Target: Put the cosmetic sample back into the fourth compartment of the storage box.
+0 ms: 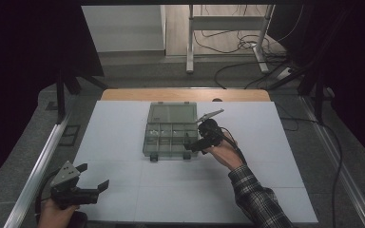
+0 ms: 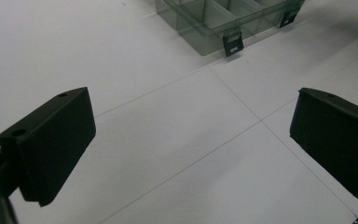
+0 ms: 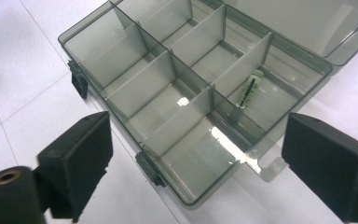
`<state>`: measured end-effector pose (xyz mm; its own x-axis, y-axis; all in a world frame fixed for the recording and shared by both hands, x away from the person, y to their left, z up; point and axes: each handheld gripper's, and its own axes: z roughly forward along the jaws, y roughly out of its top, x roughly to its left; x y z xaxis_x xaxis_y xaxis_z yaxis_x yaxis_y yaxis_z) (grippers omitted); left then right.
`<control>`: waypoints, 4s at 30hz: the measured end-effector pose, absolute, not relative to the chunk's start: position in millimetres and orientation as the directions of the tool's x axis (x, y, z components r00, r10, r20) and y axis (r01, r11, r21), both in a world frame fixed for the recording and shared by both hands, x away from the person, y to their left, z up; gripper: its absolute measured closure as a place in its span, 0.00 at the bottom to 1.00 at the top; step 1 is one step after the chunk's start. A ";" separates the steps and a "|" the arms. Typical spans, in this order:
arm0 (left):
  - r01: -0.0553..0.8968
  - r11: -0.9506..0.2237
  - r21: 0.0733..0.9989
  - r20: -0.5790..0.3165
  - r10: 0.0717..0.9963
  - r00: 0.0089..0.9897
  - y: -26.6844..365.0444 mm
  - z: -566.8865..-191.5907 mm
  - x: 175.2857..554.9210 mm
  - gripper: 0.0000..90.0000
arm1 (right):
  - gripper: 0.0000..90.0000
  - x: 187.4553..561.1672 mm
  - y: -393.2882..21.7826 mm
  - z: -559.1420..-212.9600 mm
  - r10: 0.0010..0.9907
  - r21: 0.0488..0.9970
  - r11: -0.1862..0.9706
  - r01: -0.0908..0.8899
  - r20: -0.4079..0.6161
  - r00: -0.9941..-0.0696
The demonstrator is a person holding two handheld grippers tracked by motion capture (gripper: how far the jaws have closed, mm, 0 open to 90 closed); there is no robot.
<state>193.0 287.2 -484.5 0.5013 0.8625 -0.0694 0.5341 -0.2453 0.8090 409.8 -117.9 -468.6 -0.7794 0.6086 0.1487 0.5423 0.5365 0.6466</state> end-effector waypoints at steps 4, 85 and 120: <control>0.534 -0.246 0.809 -0.069 0.863 0.501 287.1 -484.5 193.0 0.00 | 0.05 407.1 -121.3 -467.6 0.615 0.649 0.546 0.531 0.120 -0.779; 0.536 -0.246 0.807 -0.068 0.864 0.498 285.8 -484.7 193.4 0.01 | 0.02 321.2 -184.0 -457.9 0.621 0.702 0.516 0.491 0.088 -0.779; 0.537 -0.248 0.806 -0.067 0.864 0.499 286.1 -484.6 193.3 0.01 | 0.02 277.7 -228.6 -456.9 0.692 0.719 0.476 0.506 0.049 -0.720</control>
